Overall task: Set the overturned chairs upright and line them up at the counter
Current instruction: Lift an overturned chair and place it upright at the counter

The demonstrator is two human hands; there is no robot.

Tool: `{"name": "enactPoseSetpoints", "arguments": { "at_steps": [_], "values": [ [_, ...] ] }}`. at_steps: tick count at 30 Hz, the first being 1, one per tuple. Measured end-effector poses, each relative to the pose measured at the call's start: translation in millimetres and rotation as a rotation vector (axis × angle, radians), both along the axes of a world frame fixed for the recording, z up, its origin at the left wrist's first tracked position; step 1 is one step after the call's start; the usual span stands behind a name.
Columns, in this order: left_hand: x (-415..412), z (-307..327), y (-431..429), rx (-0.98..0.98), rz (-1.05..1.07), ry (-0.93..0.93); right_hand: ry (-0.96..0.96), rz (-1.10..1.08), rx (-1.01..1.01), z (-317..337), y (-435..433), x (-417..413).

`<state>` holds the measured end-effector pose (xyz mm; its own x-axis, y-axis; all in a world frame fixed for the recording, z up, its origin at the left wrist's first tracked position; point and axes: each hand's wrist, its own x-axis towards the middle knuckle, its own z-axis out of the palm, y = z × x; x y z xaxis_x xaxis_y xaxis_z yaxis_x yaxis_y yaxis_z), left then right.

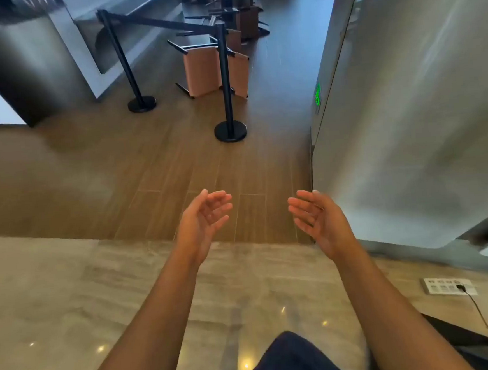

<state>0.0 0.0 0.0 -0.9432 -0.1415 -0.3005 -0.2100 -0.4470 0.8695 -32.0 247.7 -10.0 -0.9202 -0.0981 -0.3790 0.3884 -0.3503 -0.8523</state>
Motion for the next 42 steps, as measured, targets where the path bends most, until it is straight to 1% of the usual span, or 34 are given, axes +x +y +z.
{"name": "enactPoseSetpoints", "arguments": {
  "at_steps": [5, 9, 15, 20, 31, 37, 42],
  "values": [
    [-35, -20, 0, 0.033, -0.024, -0.057, -0.033, 0.043, -0.006, -10, -9, -37],
    [-83, -29, -2, 0.034, -0.017, -0.044, -0.04, 0.047, -0.006, -17, -9, -86],
    [-177, -26, 7, -0.002, -0.029, -0.028, -0.022, 0.063, 0.032, -19, -2, -180],
    [-254, -16, 8, -0.073, 0.04, 0.009, 0.016, 0.086, 0.113, -14, 1, -267],
    [-374, -19, -14, -0.032, 0.101, 0.025, 0.072, 0.112, 0.15, -21, -11, -390],
    [-471, -22, -36, -0.037, 0.039, 0.036, 0.082, 0.04, 0.155, -23, -31, -476],
    [-569, -5, -62, -0.111, -0.075, 0.059, 0.07, -0.042, 0.148, -19, -62, -557]
  ]
}}
